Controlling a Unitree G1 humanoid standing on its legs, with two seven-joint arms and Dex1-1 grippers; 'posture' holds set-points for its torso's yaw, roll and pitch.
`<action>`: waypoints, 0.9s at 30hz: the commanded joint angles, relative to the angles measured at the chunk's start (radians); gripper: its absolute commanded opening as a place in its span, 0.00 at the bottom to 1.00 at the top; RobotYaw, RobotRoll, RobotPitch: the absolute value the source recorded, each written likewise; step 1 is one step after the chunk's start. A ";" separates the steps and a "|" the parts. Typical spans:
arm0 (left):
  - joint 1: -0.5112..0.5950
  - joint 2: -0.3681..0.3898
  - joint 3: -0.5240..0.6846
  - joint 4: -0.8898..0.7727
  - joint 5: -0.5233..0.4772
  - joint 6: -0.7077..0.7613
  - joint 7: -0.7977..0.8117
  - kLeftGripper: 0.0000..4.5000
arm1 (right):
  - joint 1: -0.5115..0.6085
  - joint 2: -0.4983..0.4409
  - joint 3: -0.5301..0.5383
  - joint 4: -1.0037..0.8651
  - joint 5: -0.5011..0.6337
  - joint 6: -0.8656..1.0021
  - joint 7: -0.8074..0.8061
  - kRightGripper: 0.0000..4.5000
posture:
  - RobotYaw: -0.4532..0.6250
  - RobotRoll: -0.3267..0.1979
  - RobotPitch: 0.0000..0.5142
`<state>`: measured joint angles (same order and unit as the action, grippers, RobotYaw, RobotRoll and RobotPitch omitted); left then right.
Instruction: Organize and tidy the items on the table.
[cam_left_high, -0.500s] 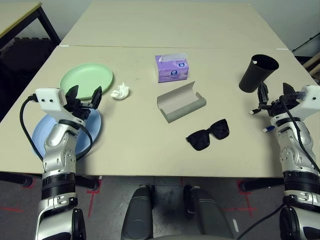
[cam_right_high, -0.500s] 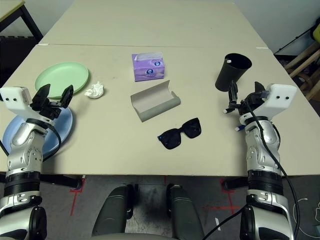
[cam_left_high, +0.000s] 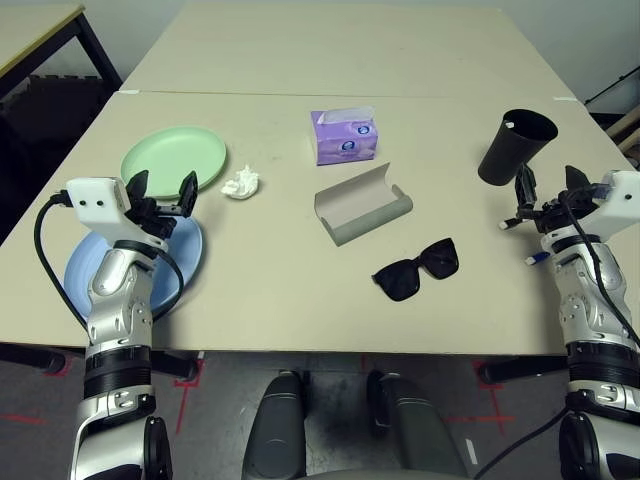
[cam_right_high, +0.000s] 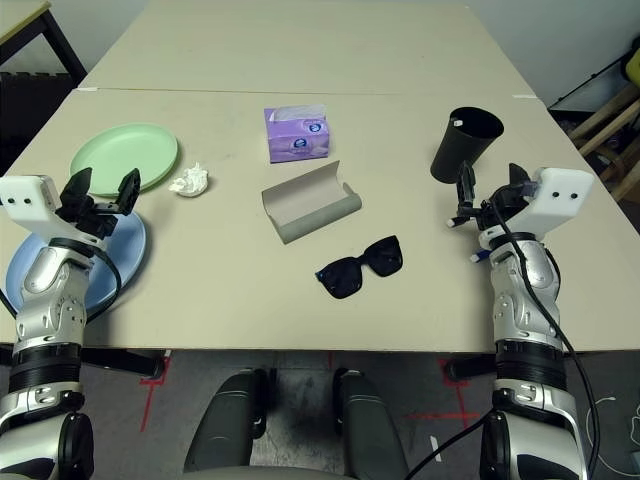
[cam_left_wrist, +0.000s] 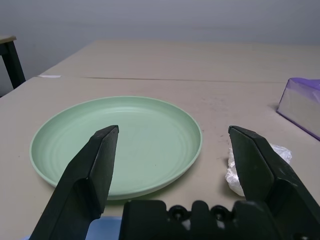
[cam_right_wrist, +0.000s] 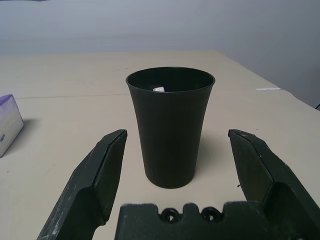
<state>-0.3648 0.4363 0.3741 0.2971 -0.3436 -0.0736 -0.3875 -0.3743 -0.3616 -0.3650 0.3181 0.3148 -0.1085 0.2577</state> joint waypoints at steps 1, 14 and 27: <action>-0.004 0.003 -0.009 0.025 0.003 0.003 -0.013 1.00 | 0.007 -0.025 0.009 0.000 0.003 0.005 0.047 0.99 | 0.55 0.62 0.22; -0.026 0.025 -0.009 0.049 0.001 0.011 -0.049 1.00 | 0.028 -0.099 0.098 -0.057 0.108 0.063 0.443 0.99 | 0.56 0.62 0.23; -0.012 0.035 -0.013 0.018 0.002 0.035 -0.073 1.00 | 0.047 -0.173 0.280 -0.160 0.149 0.077 0.898 0.99 | 0.56 0.62 0.25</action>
<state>-0.3872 0.4578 0.3723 0.3290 -0.3458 -0.0509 -0.4517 -0.3510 -0.5190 -0.1049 0.1777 0.4587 -0.0383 1.1163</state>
